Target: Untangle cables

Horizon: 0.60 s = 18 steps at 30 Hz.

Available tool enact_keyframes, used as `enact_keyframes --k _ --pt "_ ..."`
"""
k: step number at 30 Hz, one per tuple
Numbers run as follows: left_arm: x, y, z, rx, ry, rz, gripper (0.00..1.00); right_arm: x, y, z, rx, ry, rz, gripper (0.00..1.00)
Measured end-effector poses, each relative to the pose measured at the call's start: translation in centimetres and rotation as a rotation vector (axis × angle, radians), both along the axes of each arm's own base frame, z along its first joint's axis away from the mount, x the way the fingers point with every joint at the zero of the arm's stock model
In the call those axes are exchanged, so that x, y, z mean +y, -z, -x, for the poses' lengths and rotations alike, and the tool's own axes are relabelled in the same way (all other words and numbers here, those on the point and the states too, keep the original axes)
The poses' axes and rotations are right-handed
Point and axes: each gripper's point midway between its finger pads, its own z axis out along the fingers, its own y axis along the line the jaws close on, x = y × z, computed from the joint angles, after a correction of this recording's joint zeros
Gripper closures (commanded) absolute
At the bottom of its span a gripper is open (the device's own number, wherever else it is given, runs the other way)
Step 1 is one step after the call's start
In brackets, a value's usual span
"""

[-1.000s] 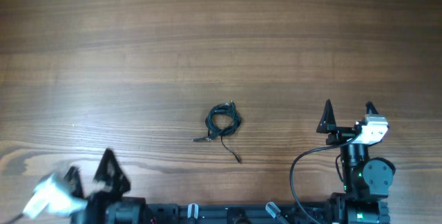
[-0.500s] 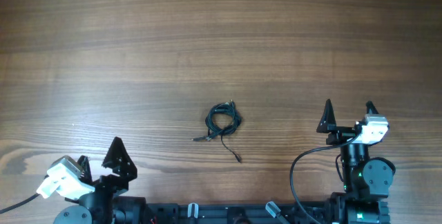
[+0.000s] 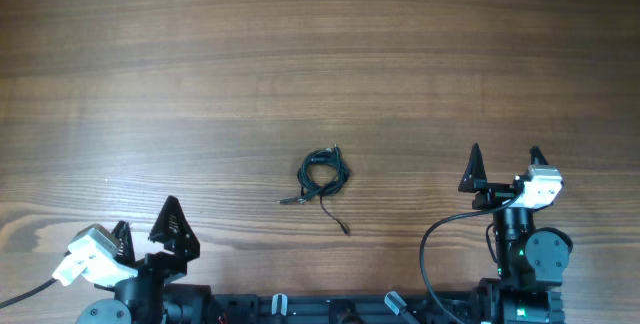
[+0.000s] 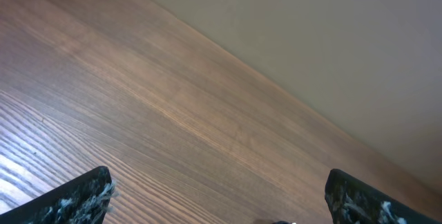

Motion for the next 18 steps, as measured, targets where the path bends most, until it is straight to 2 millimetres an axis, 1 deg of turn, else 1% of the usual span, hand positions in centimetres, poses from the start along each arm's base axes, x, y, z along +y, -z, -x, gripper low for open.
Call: enact_keyframes --k 2,6,12,18 --pt "0.0 -0.1 0.0 -0.002 0.0 0.0 0.0 0.0 0.0 0.0 0.0 0.0 0.0 0.0" --pt "0.0 -0.8 -0.2 -0.033 0.0 0.003 0.0 0.0 0.0 0.0 0.0 0.0 0.0 0.0" --pt "0.0 -1.0 -0.3 -0.044 -0.002 0.01 0.0 0.0 0.0 0.0 0.0 0.0 0.0 0.0" --pt "-0.1 -3.0 -0.7 -0.134 -0.005 0.053 0.0 0.0 0.0 0.0 0.0 0.0 0.0 0.0"
